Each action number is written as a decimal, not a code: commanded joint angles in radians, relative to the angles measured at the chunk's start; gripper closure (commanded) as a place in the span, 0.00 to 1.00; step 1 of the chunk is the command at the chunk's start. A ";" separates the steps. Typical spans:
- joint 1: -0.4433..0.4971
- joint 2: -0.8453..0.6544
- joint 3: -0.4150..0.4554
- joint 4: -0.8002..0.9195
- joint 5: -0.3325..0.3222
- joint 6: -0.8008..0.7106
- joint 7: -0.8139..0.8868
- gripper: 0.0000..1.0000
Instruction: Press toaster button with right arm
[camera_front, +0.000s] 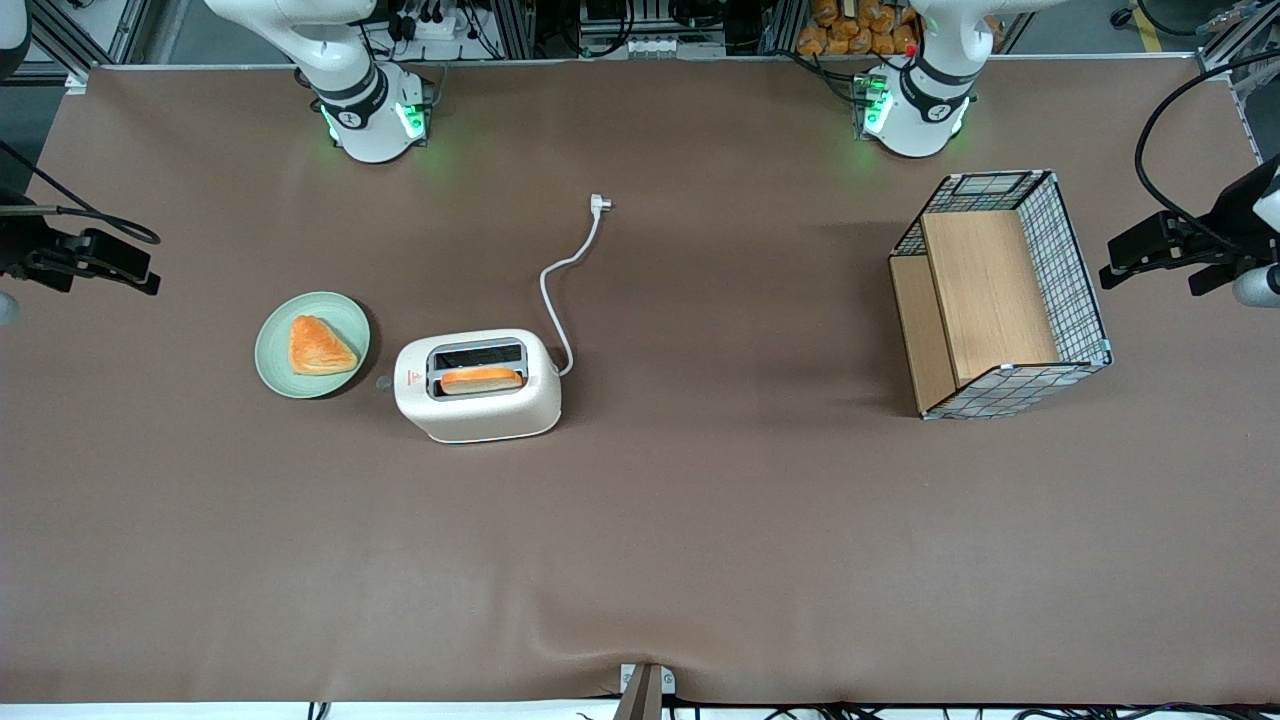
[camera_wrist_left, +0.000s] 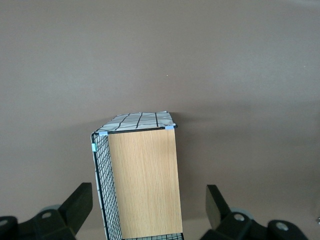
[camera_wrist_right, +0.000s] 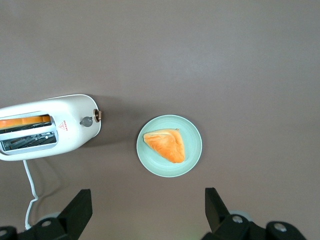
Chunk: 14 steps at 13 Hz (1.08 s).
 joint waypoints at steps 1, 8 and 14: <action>-0.005 -0.056 0.013 -0.042 -0.030 -0.004 0.012 0.00; -0.002 -0.075 0.014 -0.049 -0.037 -0.004 0.010 0.00; -0.001 -0.062 0.011 -0.029 -0.025 0.000 0.007 0.00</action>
